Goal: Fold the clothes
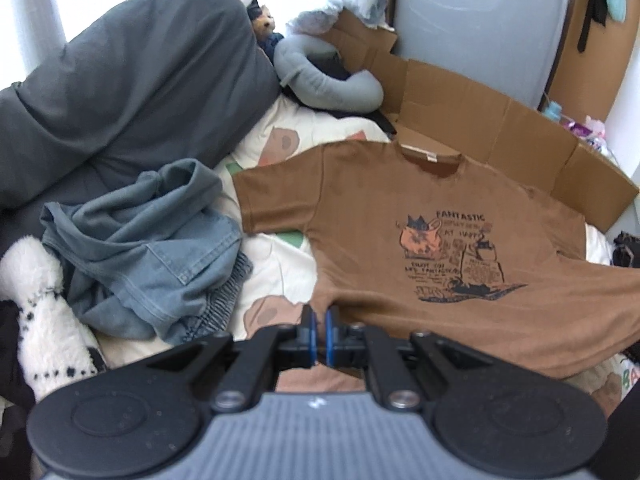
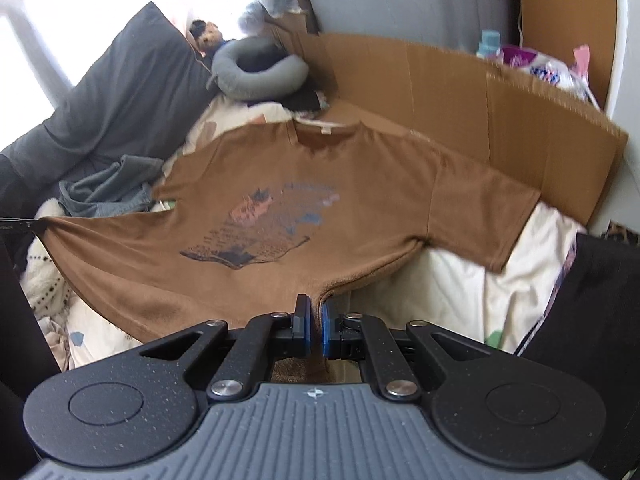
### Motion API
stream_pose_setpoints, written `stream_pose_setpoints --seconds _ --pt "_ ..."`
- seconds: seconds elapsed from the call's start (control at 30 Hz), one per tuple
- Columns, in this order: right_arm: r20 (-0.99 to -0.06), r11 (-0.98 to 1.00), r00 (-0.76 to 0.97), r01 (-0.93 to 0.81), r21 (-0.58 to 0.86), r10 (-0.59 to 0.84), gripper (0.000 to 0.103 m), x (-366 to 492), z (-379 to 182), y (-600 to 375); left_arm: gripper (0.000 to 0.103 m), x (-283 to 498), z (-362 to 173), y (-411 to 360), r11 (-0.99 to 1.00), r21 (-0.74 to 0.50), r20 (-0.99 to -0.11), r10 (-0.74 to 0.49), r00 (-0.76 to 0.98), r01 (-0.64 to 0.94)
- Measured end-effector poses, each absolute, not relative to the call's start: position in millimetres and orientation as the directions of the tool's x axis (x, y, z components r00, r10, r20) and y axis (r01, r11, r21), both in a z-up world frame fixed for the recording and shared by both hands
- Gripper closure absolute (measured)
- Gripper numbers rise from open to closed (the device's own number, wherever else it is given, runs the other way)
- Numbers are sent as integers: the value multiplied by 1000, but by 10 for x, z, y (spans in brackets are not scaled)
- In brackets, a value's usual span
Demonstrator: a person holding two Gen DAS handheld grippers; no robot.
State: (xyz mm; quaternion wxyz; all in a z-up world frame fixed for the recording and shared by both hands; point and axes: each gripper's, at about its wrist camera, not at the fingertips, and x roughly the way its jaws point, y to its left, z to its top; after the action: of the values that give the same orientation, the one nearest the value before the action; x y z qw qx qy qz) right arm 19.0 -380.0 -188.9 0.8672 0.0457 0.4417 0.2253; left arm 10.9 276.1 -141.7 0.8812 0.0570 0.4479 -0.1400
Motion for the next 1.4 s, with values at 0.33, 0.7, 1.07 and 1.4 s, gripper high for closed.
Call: stream_pose_setpoints --seconds 0.33,0.7,1.07,1.4 --pt "-802 913 452 -304 273 390 99 77 -2052 -3871 98 -44 -1576 2811 959 -47 -844 -188 503 280" --pt "-894 935 299 -227 273 334 99 -138 -2951 -3788 98 -139 -2428 2787 960 -42 -918 -146 369 275" --pt "-935 957 217 -138 254 280 99 -179 -3562 -3812 98 -174 -3276 2860 965 -33 -969 -95 226 260" --pt "-902 933 247 -22 360 354 94 -216 -3863 -4010 98 -73 -3568 2887 968 -16 -988 -54 146 251"
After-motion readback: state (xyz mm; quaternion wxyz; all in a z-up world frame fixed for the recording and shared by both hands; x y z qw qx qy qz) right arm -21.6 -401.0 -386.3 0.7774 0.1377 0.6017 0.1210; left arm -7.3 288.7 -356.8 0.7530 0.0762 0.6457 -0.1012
